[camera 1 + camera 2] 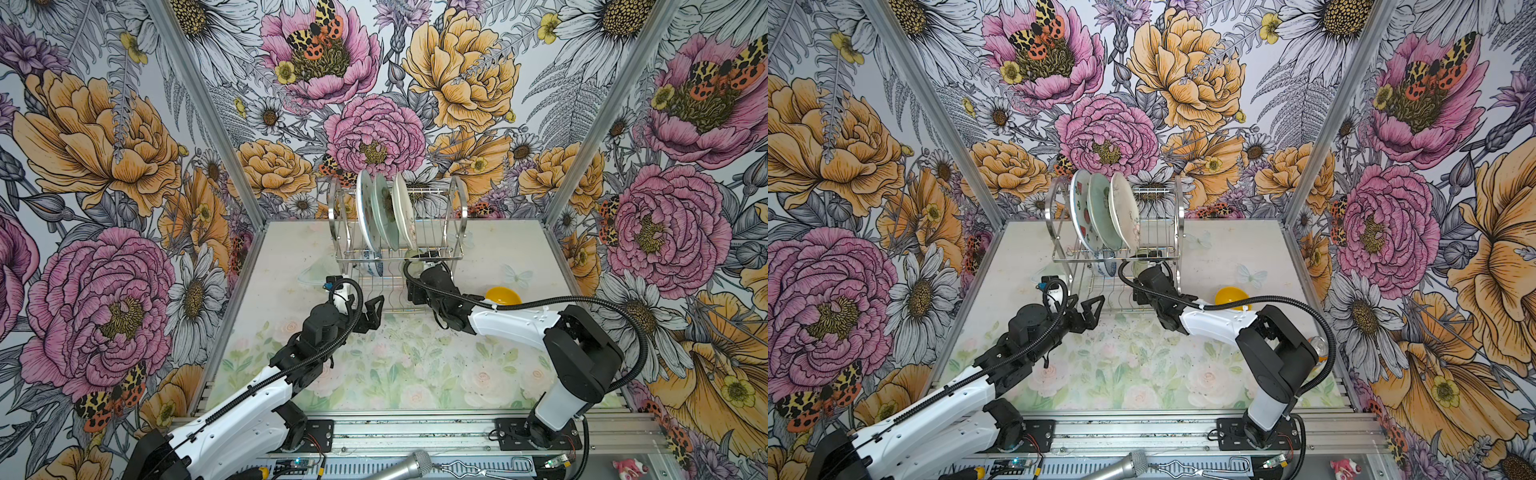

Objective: Unload the mixed dishes from the dish rack
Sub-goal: 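Close the right gripper around the clear faceted glass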

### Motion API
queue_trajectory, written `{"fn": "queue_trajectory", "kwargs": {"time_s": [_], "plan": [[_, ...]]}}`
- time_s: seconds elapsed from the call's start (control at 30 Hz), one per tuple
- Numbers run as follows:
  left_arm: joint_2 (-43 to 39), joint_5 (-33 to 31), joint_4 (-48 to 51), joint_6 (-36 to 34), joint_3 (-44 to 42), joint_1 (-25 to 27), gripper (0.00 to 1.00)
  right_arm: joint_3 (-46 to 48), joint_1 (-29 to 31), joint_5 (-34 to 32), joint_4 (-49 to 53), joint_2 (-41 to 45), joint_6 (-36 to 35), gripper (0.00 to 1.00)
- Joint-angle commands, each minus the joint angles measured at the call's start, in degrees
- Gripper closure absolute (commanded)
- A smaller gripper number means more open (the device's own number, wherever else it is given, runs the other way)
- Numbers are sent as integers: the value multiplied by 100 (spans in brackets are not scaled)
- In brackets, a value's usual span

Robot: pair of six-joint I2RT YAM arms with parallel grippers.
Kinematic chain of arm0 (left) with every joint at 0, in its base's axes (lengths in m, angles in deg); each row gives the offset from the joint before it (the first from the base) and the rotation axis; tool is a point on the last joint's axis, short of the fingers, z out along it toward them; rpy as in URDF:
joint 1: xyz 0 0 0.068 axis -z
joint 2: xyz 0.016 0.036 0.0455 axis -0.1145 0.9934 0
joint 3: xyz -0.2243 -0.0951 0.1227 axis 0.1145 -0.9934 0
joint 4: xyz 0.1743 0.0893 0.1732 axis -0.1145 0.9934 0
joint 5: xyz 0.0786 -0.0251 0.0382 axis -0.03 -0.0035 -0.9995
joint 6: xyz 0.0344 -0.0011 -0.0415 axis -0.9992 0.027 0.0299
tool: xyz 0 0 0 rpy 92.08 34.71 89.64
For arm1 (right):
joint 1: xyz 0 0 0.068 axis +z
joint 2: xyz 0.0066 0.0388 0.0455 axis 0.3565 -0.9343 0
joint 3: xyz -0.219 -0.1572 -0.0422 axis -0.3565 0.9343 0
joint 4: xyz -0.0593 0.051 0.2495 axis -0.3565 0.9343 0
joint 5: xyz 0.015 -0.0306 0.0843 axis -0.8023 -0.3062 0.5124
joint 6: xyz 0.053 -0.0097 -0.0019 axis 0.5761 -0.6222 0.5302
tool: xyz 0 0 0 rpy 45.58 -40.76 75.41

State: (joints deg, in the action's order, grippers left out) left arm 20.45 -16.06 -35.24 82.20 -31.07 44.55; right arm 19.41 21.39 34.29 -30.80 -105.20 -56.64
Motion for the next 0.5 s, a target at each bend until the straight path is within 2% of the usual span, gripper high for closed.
{"fn": "queue_trajectory", "kwargs": {"time_s": [0.0, 0.47], "plan": [[17, -31, -198, 21, -84, -36, 1, -29, -36, 257, -60, 173, 192, 29], [-41, -32, -211, 65, -153, -44, 1, 144, -36, 693, -169, 456, 388, 32]]}}
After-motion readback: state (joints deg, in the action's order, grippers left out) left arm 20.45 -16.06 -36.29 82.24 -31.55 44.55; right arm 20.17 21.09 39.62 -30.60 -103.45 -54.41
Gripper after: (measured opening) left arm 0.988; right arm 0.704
